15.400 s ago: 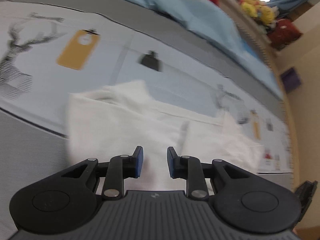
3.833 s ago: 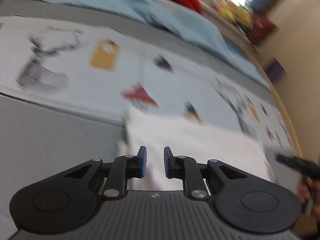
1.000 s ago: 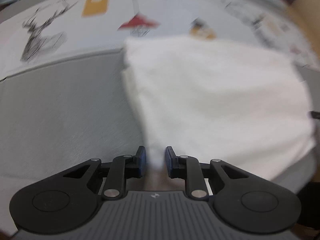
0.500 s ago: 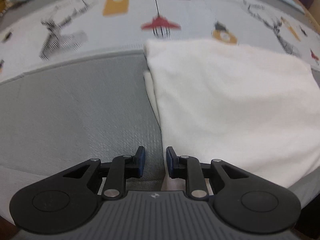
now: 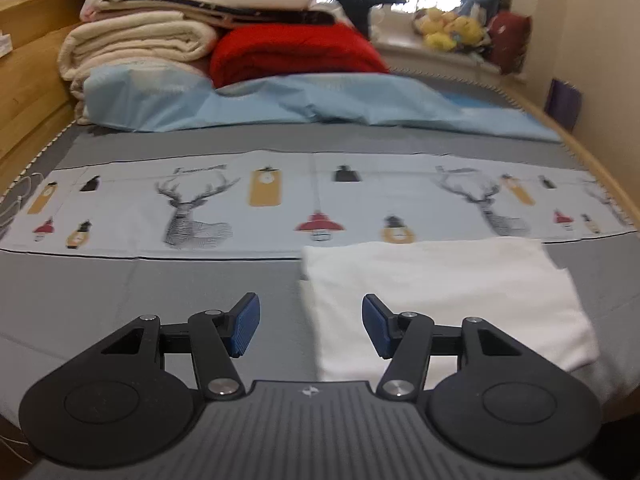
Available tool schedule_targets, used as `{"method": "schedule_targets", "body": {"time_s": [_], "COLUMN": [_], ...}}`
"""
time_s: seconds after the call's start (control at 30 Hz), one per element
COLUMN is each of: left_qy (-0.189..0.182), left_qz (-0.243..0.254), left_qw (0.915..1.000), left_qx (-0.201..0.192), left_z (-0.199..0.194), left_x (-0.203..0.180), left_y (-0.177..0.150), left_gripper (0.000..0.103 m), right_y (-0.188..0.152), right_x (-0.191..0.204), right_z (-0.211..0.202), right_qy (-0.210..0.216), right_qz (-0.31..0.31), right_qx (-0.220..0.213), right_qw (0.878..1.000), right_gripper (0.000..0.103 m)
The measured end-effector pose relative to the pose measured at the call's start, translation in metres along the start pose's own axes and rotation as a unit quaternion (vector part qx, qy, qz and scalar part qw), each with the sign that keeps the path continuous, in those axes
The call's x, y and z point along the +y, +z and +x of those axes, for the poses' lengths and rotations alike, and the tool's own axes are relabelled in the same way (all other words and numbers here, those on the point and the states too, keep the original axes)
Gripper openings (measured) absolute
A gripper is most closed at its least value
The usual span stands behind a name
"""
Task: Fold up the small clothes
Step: 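Open both grippers and lift them away from the folded shirt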
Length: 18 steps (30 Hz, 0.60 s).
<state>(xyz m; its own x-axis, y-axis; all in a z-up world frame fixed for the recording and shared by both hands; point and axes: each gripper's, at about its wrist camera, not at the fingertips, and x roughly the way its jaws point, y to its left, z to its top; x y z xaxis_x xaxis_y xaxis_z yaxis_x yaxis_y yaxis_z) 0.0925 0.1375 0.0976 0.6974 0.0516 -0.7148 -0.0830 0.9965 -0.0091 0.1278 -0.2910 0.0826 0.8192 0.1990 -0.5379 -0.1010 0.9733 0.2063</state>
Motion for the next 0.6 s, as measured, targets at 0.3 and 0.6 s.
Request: {"method": "schedule_targets", "body": {"time_s": [0.3, 0.6], "left_qy": [-0.059, -0.068], "left_qz": [0.091, -0.005], "left_qw": [0.9881, 0.9932], "left_qx": [-0.109, -0.094], "left_z": [-0.032, -0.024], "left_x": [-0.066, -0.021], "left_y": [-0.036, -0.036], "left_gripper": [0.082, 0.083], "right_y": [-0.031, -0.060], "right_x": [0.037, 0.057], "right_z": [-0.010, 0.002], "right_qy": [0.005, -0.017], "right_qz": [0.037, 0.060], "right_qx": [-0.005, 0.015], "right_qw": [0.999, 0.998], "right_gripper": [0.034, 0.035]}}
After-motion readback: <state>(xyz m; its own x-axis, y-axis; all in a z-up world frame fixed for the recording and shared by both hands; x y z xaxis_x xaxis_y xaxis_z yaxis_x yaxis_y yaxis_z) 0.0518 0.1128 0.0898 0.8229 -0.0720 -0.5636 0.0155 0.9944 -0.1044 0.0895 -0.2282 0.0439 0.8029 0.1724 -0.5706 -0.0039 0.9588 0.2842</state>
